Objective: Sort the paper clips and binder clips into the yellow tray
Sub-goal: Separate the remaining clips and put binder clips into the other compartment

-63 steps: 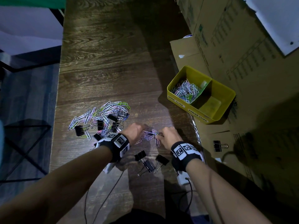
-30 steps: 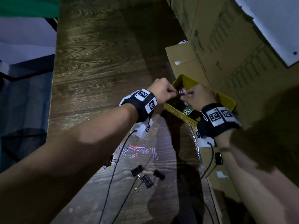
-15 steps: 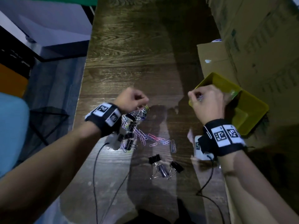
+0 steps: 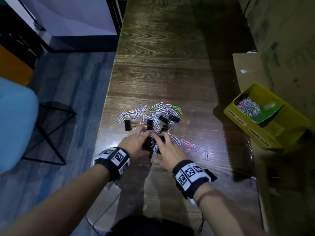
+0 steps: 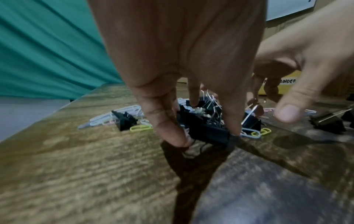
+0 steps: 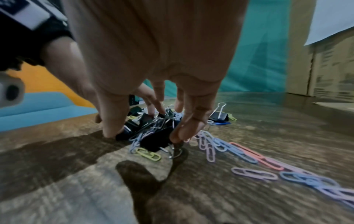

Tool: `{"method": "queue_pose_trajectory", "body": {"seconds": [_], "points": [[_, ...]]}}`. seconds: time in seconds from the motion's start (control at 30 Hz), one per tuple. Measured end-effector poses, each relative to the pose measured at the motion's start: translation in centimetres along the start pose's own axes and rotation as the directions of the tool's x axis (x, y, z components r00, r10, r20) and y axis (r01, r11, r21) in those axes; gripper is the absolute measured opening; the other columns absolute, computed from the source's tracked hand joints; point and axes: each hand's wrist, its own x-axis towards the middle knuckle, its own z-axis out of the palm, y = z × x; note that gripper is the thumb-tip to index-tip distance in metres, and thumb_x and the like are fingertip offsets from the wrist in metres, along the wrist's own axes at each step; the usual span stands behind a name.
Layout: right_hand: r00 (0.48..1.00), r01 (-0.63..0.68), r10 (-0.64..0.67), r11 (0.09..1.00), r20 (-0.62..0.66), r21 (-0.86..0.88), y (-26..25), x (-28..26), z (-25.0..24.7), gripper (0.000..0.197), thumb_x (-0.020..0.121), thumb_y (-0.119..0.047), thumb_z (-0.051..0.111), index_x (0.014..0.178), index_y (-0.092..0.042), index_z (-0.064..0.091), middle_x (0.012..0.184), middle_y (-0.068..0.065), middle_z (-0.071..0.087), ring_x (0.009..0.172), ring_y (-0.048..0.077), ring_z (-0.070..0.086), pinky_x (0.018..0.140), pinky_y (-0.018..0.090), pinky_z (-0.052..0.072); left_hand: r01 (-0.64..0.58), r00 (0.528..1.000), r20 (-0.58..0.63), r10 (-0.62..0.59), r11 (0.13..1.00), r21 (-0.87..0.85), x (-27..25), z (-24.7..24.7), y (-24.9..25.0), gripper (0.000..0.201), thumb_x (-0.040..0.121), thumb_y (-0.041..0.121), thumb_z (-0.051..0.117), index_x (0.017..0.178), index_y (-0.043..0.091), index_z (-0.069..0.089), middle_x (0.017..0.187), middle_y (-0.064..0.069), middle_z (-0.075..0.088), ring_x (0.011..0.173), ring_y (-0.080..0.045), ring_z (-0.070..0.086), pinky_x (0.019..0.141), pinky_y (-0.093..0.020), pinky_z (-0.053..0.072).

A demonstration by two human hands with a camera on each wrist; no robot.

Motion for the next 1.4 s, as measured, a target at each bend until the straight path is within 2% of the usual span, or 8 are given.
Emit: {"method": "queue_pose_trajectory", "body": {"seconds": [0.17, 0.4, 0.57, 0.73, 0.93, 1.1, 1.27, 1.4], "points": [[0.992, -0.11, 0.11, 0.994, -0.057, 0.0, -1.2, 1.2, 0.6, 0.077, 0.083, -0.005, 0.059, 0.144, -0.025, 0.017, 0.129, 0.011, 0.029, 0.085, 0.034, 0.061, 0.068, 0.043, 0.048, 0.008, 0.998, -0.067, -0.019, 0.988, -0.152, -0.2, 1.2, -0.2, 0.073, 0.07, 0.031, 0.076, 0.132, 0.021, 0.038, 0.135, -0.005, 0.029, 0.098, -0.034, 0.06, 0.084, -0.041, 0.05], [0.992, -0.101, 0.111, 0.984, -0.06, 0.15, -1.1, 1.3, 0.8, 0.054, 0.08, 0.002, 0.06, 0.124, -0.019, 0.036, 0.118, 0.009, 0.033, 0.082, 0.035, 0.06, 0.071, 0.047, 0.049, 0.0, 0.995, -0.097, -0.032, 0.952, -0.307, -1.2, 1.3, -0.7, 0.061, 0.061, 0.028, 0.08, 0.107, 0.022, 0.041, 0.115, 0.002, 0.031, 0.081, -0.024, 0.058, 0.069, -0.032, 0.046], [0.989, -0.095, 0.114, 0.978, -0.095, 0.187, -0.5, 0.8, 1.1, 0.047, 0.077, -0.002, 0.067, 0.115, -0.013, 0.042, 0.124, 0.006, 0.026, 0.08, 0.033, 0.059, 0.071, 0.045, 0.05, -0.054, 0.993, -0.118, 0.028, 0.972, -0.229, -1.1, 1.6, -0.9, 0.062, 0.062, 0.022, 0.077, 0.112, 0.019, 0.04, 0.115, 0.0, 0.038, 0.087, -0.029, 0.056, 0.073, -0.038, 0.047], [0.994, -0.071, 0.083, 0.985, -0.071, 0.158, -0.2, 0.6, 1.1, 0.047, 0.08, -0.011, 0.069, 0.119, -0.013, 0.045, 0.128, 0.004, 0.032, 0.096, 0.03, 0.059, 0.084, 0.044, 0.05, -0.081, 0.993, -0.097, 0.063, 0.979, -0.189, -0.7, 1.4, -0.9, 0.082, 0.063, 0.023, 0.079, 0.132, 0.028, 0.034, 0.126, -0.006, 0.034, 0.086, -0.032, 0.059, 0.074, -0.037, 0.05], [0.996, -0.047, 0.06, 0.984, -0.073, 0.171, -0.1, 0.0, 0.8, 0.027, 0.087, -0.012, 0.061, 0.114, -0.009, 0.056, 0.135, 0.004, 0.042, 0.109, 0.029, 0.058, 0.095, 0.039, 0.046, -0.121, 0.989, -0.105, 0.101, 0.972, -0.202, -0.1, 1.6, -1.1, 0.059, 0.068, 0.022, 0.077, 0.12, 0.022, 0.05, 0.124, -0.005, 0.041, 0.092, -0.029, 0.06, 0.079, -0.038, 0.051], [0.993, -0.033, 0.055, 0.979, -0.106, 0.201, 0.2, -0.5, 0.8, 0.029, 0.09, -0.021, 0.061, 0.115, -0.008, 0.061, 0.119, 0.003, 0.052, 0.102, 0.025, 0.06, 0.095, 0.036, 0.047, -0.18, 0.971, -0.201, 0.129, 0.949, -0.258, -0.3, 2.5, -1.8, 0.049, 0.068, 0.022, 0.078, 0.112, 0.018, 0.055, 0.111, -0.001, 0.056, 0.095, -0.02, 0.057, 0.08, -0.024, 0.042], [0.973, 0.003, 0.073, 0.943, -0.218, 0.332, 1.3, -1.9, 1.3, 0.024, 0.083, -0.023, 0.07, 0.102, -0.009, 0.068, 0.103, 0.0, 0.059, 0.088, 0.021, 0.063, 0.087, 0.036, 0.053, -0.253, 0.937, -0.313, 0.155, 0.918, -0.305, -1.4, 3.6, -2.8, 0.042, 0.065, 0.02, 0.076, 0.1, 0.018, 0.052, 0.097, -0.001, 0.058, 0.085, -0.021, 0.057, 0.076, -0.035, 0.051], [0.945, 0.061, 0.068, 0.924, -0.32, 0.377, 2.5, -4.1, 2.5, 0.019, 0.074, -0.02, 0.079, 0.089, -0.01, 0.072, 0.092, -0.002, 0.062, 0.075, 0.014, 0.064, 0.076, 0.027, 0.054, -0.29, 0.91, -0.402, 0.096, 0.842, -0.454, -2.8, 4.4, -3.9, 0.04, 0.065, 0.03, 0.069, 0.1, 0.026, 0.05, 0.099, 0.007, 0.057, 0.086, -0.011, 0.057, 0.074, -0.027, 0.052]]}}
